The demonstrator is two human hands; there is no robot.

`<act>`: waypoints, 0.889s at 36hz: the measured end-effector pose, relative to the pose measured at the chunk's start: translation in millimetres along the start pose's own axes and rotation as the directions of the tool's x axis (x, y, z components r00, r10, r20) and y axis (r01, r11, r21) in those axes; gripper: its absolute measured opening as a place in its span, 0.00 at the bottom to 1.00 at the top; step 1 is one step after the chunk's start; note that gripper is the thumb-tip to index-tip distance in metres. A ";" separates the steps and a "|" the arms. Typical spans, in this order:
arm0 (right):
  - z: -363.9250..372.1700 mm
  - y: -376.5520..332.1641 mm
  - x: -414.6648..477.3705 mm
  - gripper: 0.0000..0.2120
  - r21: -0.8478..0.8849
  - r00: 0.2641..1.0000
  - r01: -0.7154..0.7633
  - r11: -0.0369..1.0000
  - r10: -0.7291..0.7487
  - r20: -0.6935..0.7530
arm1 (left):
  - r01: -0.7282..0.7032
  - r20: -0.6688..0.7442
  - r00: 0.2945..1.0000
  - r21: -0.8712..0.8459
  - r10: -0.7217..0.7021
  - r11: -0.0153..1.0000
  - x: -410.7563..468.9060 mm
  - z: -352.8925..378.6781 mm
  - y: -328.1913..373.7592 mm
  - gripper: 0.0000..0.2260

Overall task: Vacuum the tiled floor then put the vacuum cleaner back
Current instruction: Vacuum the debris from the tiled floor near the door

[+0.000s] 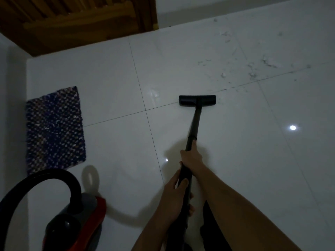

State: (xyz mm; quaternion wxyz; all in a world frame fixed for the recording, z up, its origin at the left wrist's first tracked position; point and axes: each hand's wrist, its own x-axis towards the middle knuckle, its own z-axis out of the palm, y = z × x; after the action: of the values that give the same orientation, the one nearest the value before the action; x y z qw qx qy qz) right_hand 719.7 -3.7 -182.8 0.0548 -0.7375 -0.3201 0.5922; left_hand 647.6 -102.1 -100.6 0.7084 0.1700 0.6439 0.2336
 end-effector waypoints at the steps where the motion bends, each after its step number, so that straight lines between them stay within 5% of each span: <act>1: 1.1 5.6 -4.7 0.35 0.005 1.000 -0.002 1.000 0.002 -0.001 | 0.006 0.006 1.000 0.001 -0.006 1.000 -4.0 -0.6 -5.3 0.18; 17: -23.4 71.3 -19.7 0.35 0.113 0.995 -0.066 0.991 0.074 -0.070 | 0.026 0.064 0.997 0.128 -0.035 0.991 -20.4 32.1 -45.2 0.20; 32: -103.6 78.4 18.1 0.37 0.091 0.991 -0.098 0.991 0.106 -0.080 | 0.044 0.100 0.994 0.043 -0.048 0.998 12.2 110.8 -32.1 0.18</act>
State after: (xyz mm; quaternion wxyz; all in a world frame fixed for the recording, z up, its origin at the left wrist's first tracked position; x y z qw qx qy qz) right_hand 847.4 -25.0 -203.7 0.0698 -0.7741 -0.2534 0.5759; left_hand 761.8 -115.4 -115.6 0.7418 0.1811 0.6156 0.1949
